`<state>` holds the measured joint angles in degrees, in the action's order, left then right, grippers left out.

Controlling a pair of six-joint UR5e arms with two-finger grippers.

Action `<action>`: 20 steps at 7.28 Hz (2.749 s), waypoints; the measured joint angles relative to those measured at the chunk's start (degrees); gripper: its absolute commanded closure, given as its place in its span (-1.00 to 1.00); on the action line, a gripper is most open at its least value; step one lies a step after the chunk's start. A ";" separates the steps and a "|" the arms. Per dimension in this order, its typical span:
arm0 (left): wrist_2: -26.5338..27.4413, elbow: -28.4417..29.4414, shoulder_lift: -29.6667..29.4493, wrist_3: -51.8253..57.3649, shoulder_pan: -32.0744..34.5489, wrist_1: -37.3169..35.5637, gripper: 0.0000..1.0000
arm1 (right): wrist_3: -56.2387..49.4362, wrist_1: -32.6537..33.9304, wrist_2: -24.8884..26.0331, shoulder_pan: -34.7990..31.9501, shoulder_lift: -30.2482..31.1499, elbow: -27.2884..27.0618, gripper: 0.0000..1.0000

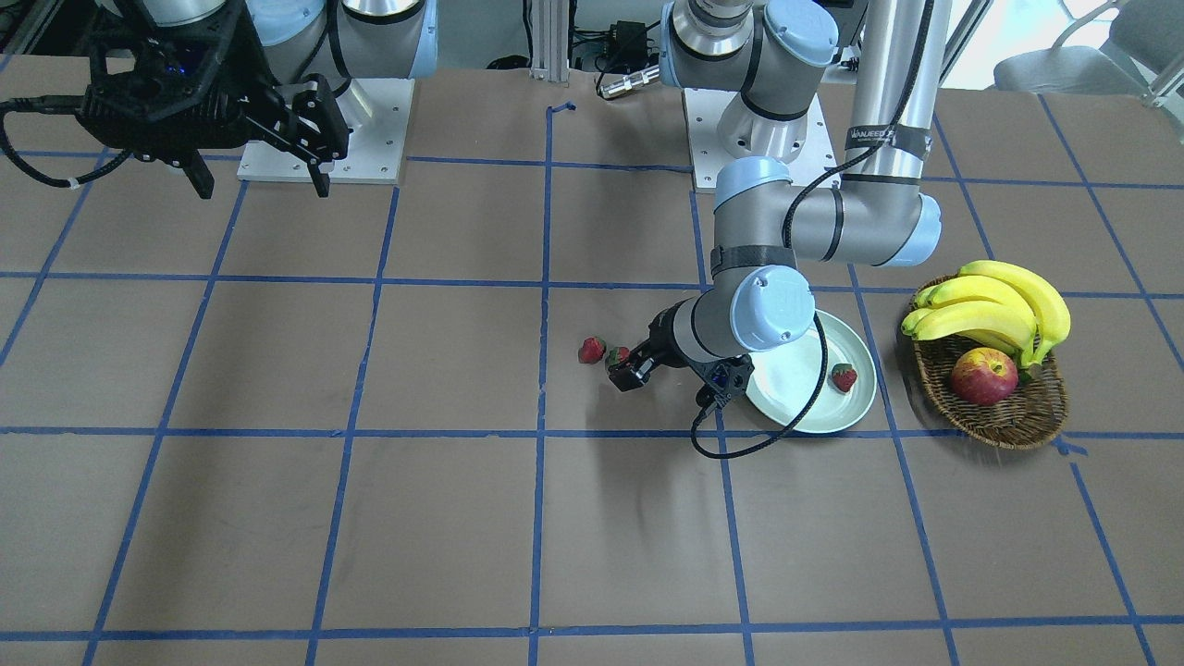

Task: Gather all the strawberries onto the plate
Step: 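Reach the left gripper back and grasp another strawberry, then carry the strawberry to the green plate and release it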

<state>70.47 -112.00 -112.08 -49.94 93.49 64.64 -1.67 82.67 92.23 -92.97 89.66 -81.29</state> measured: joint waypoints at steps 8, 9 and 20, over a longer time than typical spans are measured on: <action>0.68 2.60 0.31 0.67 -0.26 0.46 1.00 | -0.04 0.11 -0.40 -0.37 -0.08 -0.15 -1.00; 6.17 5.74 0.80 2.18 -0.47 2.90 1.00 | -0.04 0.12 -0.40 -0.40 -0.11 -0.16 -1.00; 23.62 9.46 2.67 28.29 -15.90 17.52 -1.00 | -0.09 0.29 -0.38 -0.46 -0.42 -0.26 -1.00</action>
<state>94.09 -102.54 -109.40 -21.65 77.58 82.16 -1.76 82.96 91.85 -93.43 89.24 -81.55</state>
